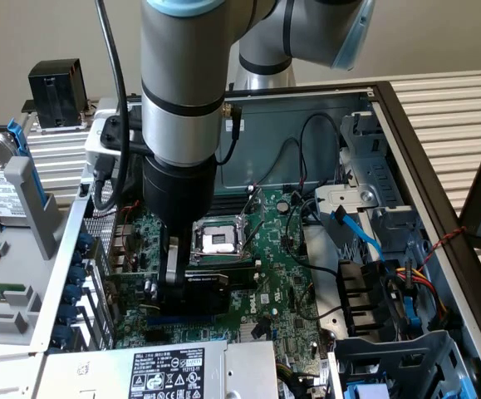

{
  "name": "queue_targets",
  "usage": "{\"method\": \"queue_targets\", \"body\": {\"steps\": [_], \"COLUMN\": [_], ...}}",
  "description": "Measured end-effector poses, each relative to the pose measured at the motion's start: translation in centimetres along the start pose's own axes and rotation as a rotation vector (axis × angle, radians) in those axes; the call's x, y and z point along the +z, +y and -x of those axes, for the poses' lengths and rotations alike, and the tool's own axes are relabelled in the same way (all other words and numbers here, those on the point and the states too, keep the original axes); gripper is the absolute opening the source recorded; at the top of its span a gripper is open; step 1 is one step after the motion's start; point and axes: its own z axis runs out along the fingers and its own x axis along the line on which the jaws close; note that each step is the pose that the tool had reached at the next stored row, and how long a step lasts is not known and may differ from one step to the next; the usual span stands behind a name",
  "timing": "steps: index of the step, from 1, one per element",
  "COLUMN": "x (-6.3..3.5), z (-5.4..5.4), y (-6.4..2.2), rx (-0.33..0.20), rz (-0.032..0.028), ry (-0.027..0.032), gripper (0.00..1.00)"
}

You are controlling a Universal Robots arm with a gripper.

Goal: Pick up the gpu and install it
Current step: 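Insert the gpu into the slot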

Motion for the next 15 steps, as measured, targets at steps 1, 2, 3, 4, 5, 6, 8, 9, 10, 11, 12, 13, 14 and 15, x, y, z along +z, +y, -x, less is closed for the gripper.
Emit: {"method": "queue_targets", "body": {"steps": [1, 2, 3, 4, 5, 6, 8, 9, 10, 11, 12, 13, 14, 15], "x": [0.01, 0.01, 0.02, 0.02, 0.02, 0.02, 0.02, 0.02, 0.02, 0.02, 0.02, 0.02, 0.02, 0.02], "z": [0.0, 0.0, 0.0, 0.01, 0.01, 0.01, 0.01, 0.01, 0.01, 0.01, 0.01, 0.01, 0.01, 0.01], "y": [0.0, 0.0, 0.0, 0.0, 0.0, 0.0, 0.01, 0.0, 0.0, 0.0, 0.0, 0.0, 0.0, 0.0], "rx": [0.0, 0.0, 0.0, 0.0, 0.0, 0.0, 0.0, 0.0, 0.0, 0.0, 0.0, -0.001, -0.001, -0.001], "rz": [0.0, 0.0001, 0.0001, 0.0001, 0.0001, 0.0004, 0.0016, 0.0025, 0.0036, 0.0041, 0.0046, 0.0047, 0.0047, 0.0046], "ry": [0.0, 0.0, 0.0, -0.0001, -0.0001, -0.0001, 0.0, 0.0001, 0.0002, 0.0003, 0.0004, 0.0005, 0.0004, 0.0003], "gripper": [0.27, 0.27, 0.27, 0.27, 0.27, 0.27, 0.27, 0.27, 0.27, 0.27, 0.27, 0.27, 0.27, 0.27]}}
